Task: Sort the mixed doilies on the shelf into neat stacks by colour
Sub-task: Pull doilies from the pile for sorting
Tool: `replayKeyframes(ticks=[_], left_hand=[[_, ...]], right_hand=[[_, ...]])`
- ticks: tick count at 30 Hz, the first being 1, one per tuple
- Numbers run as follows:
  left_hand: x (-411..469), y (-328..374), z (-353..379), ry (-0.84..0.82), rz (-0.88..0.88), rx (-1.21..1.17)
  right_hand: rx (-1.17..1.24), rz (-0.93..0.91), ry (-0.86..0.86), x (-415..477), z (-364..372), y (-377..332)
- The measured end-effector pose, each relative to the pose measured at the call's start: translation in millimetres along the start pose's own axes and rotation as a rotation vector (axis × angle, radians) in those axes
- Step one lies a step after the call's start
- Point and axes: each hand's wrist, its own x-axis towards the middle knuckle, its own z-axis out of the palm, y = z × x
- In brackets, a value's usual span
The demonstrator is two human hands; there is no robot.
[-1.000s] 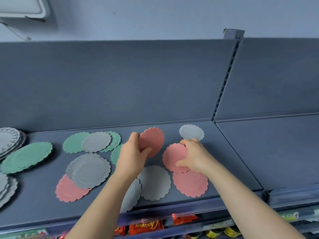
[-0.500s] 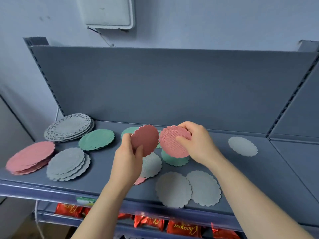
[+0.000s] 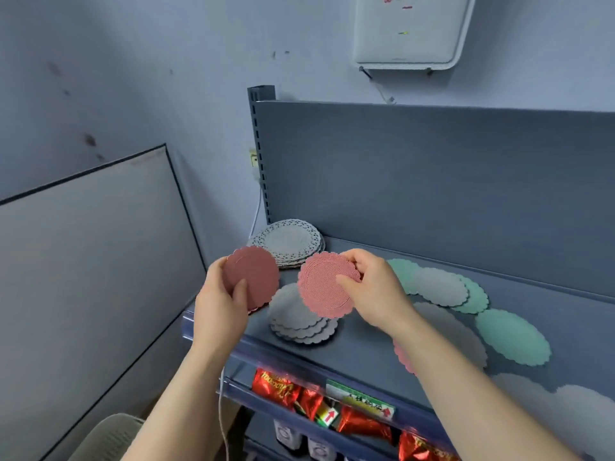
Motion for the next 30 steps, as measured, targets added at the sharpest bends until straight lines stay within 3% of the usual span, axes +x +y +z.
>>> replayKeyframes(ticks=[8,14,19,25,30], left_hand=[[60,-57,-14,-0.208,-0.057,0.281],[73,-75,-18,-0.297,-0.088,0.324],[67,-77,-25,-0.253,0.003,0.294],[62,-79,-26,-0.247,0.039,0.322],[61,-83,-25,-0.239,0.092,0.376]], right_hand=[[0.033,0.028,-0.011,27,60,-26],[-0.016,0.043,-0.046,52,89,-35],[-0.068,0.07,-0.121,74,122,-39],[-0.405,-0.05,-0.221,83,147,-35],[-0.6,-0.175,-0.19,78,144,-36]])
